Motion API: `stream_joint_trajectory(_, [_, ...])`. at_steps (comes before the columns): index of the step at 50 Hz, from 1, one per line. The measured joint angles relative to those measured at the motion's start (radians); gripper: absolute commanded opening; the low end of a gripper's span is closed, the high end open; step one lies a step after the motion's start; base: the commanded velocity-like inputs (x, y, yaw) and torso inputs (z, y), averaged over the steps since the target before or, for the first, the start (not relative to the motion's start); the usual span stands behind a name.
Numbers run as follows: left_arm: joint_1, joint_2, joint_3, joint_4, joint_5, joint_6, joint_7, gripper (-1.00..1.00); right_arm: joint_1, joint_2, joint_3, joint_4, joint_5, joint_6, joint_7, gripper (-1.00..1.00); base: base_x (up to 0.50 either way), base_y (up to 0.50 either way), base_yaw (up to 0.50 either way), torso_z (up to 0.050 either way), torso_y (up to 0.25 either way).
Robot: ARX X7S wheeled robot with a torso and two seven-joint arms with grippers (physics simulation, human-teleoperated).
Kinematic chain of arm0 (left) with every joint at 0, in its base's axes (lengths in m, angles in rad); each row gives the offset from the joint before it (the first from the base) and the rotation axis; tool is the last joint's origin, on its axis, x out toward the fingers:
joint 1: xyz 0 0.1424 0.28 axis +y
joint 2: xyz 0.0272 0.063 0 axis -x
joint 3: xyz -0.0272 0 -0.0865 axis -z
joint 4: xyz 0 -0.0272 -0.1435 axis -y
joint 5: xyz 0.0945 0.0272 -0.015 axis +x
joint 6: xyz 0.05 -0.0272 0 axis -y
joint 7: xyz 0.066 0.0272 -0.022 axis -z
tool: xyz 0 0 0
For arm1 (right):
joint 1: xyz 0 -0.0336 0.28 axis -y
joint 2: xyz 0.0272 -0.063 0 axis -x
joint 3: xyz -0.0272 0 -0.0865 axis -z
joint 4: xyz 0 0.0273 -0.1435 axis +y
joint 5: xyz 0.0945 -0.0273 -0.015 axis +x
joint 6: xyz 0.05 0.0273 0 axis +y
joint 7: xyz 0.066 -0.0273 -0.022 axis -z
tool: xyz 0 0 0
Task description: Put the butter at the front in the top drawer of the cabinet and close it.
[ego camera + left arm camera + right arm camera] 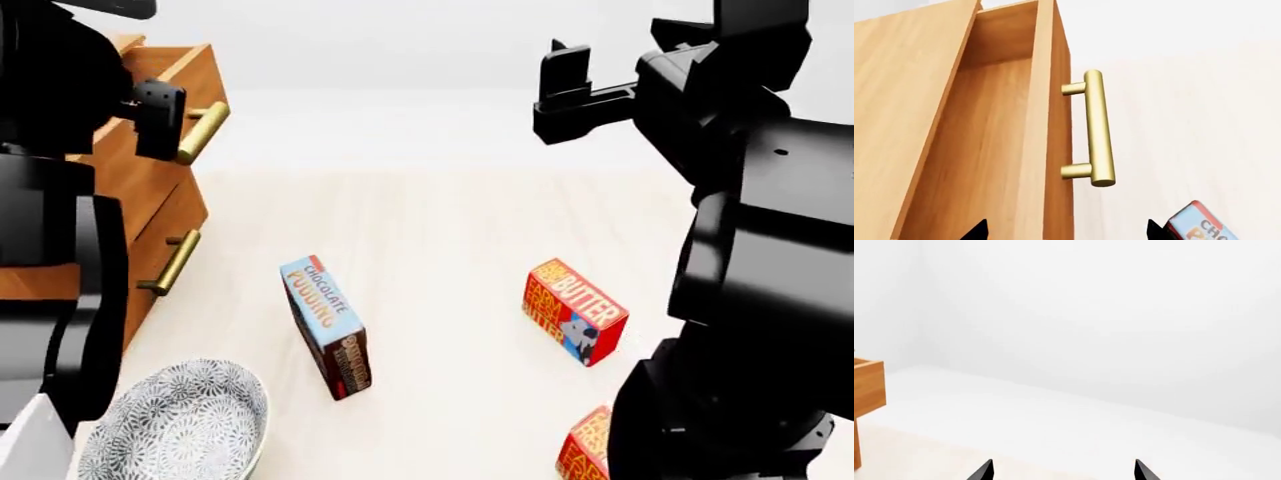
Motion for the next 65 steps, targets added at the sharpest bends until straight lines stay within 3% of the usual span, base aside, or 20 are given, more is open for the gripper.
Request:
stream_joint_trajectory(15, [0.042,0.008,-0.04,-0.005,-0.022,0.005,-0.014,1.0,-0.013,0.007,0.004,0.005,0.044,-0.004,0.039,1.0,0.0,0.0,0.0,0.0,0.0])
stream_joint_trajectory(28, [0.093,-0.004,0.051,0.056,0.01,-0.016,0.141,1.0,-0.013,0.009,-0.001,0.003,0.065,0.003,0.058,1.0,0.0,0.0,0.0,0.0,0.0])
stream_joint_trajectory(38, [0.101,0.013,0.096,0.081,-0.012,-0.018,0.191,1.0,-0.013,0.012,-0.002,-0.005,0.075,0.01,0.065,1.0,0.0,0.0,0.0,0.0,0.0])
stream_joint_trajectory(59, [0.056,0.136,0.015,-0.027,-0.164,0.104,0.039,1.0,-0.025,0.019,0.007,-0.022,0.086,0.017,0.069,1.0,0.0,0.0,0.0,0.0,0.0])
stream_joint_trajectory(65, [0.061,0.154,0.039,-0.033,-0.224,0.138,-0.008,1.0,-0.028,0.022,0.011,-0.024,0.086,0.018,0.069,1.0,0.0,0.0,0.0,0.0,0.0])
